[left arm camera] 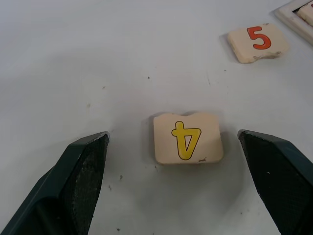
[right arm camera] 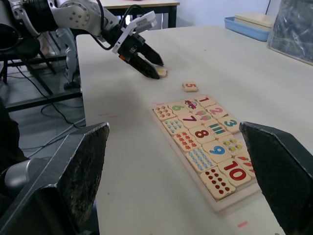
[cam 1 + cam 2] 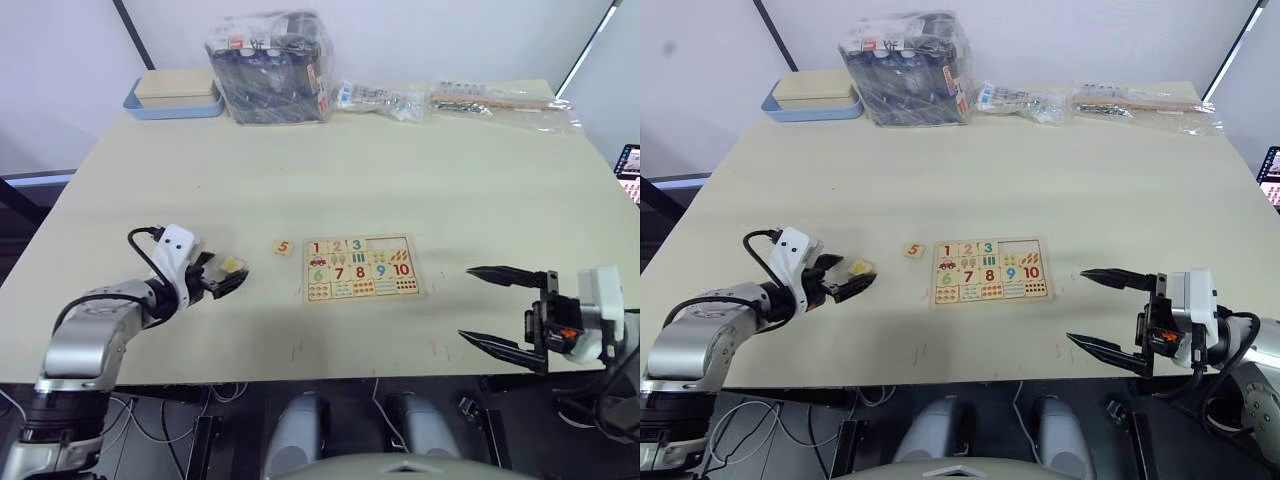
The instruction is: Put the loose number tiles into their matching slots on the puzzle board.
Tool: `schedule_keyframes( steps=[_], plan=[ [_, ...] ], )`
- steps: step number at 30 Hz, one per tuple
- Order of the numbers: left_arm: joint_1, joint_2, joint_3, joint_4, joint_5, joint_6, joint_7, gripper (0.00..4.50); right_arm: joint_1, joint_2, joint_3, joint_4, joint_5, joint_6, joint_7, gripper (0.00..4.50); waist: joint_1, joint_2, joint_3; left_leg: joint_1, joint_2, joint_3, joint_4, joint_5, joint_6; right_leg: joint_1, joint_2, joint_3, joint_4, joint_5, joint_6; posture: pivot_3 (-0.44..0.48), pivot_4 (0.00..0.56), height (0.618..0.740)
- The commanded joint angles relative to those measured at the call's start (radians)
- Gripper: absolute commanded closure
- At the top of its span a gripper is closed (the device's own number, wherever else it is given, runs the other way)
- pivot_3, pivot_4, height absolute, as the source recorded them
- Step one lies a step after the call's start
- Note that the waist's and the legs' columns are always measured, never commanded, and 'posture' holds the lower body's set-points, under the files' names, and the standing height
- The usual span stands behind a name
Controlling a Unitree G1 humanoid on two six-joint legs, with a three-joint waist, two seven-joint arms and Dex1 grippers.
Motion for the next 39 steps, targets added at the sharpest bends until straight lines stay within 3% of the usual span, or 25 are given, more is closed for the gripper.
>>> schedule_keyframes(
  steps=[1, 2, 5, 10, 16, 21, 26, 39],
  plan=[
    [-0.004, 0.015, 0.001, -0.018, 0.010, 0.025, 0.000, 0.00, 0.000, -0.001, -0.020, -0.030, 0.006, -0.020, -0.011, 0.04, 0.000, 0.000, 0.000, 0.000, 0.000, 0.000, 0.000, 0.000, 0.000, 0.000, 0.000, 0.000, 0.000, 0.000, 0.000, 0.000, 0.150, 0.740],
    [-0.007, 0.014, 0.000, -0.015, 0.011, 0.030, 0.000, 0.00, -0.001, -0.001, -0.019, -0.030, 0.006, -0.020, -0.012, 0.04, 0.000, 0.000, 0.000, 0.000, 0.000, 0.000, 0.000, 0.000, 0.000, 0.000, 0.000, 0.000, 0.000, 0.000, 0.000, 0.000, 0.150, 0.740],
    [-0.013, 0.014, -0.002, -0.014, 0.010, 0.040, -0.009, 0.83, -0.001, -0.003, -0.019, -0.028, 0.006, -0.019, -0.015, 0.00, 0.000, 0.000, 0.000, 0.001, 0.000, 0.000, 0.000, 0.000, 0.000, 0.000, 0.000, 0.000, 0.000, 0.000, 0.000, 0.000, 0.150, 0.740],
    [-0.012, 0.021, -0.007, -0.015, 0.009, 0.016, -0.043, 2.99, 0.005, -0.002, -0.019, -0.025, 0.000, -0.021, -0.017, 0.00, 0.001, 0.000, 0.000, 0.000, 0.000, 0.000, 0.000, 0.000, 0.000, 0.001, 0.000, 0.000, 0.000, 0.000, 0.000, 0.000, 0.150, 0.740],
    [-0.006, 0.069, 0.011, -0.014, -0.024, -0.072, -0.204, 3.01, 0.018, -0.003, -0.023, -0.035, 0.005, -0.019, -0.022, 0.00, 0.001, 0.000, 0.000, 0.000, 0.000, 0.000, 0.000, 0.000, 0.000, 0.001, 0.000, 0.000, 0.000, 0.000, 0.000, 0.000, 0.150, 0.740],
    [-0.031, 0.188, -0.048, 0.076, -0.016, -0.285, -0.537, 3.01, 0.030, -0.013, -0.028, -0.043, 0.019, -0.011, -0.012, 0.00, 0.001, 0.001, 0.000, 0.000, 0.000, 0.001, 0.000, 0.000, 0.000, 0.000, 0.000, 0.000, 0.000, 0.000, 0.000, 0.000, 0.150, 0.740],
    [-0.125, 0.214, -0.148, 0.235, 0.056, -0.516, -0.739, 3.01, 0.050, -0.021, -0.037, -0.056, 0.025, -0.009, -0.006, 0.00, 0.003, 0.001, 0.000, 0.000, 0.000, 0.001, 0.000, 0.000, 0.000, 0.000, 0.000, 0.000, 0.000, 0.000, 0.000, 0.000, 0.150, 0.740],
    [-0.274, 0.150, -0.294, 0.501, 0.213, -0.796, -0.848, 3.01, 0.119, -0.026, -0.071, -0.085, 0.021, -0.024, 0.001, 0.00, 0.003, 0.000, 0.000, -0.002, -0.001, 0.001, 0.003, 0.000, 0.000, 0.000, 0.001, -0.001, 0.001, 0.000, 0.000, 0.000, 0.150, 0.740]
  ],
)
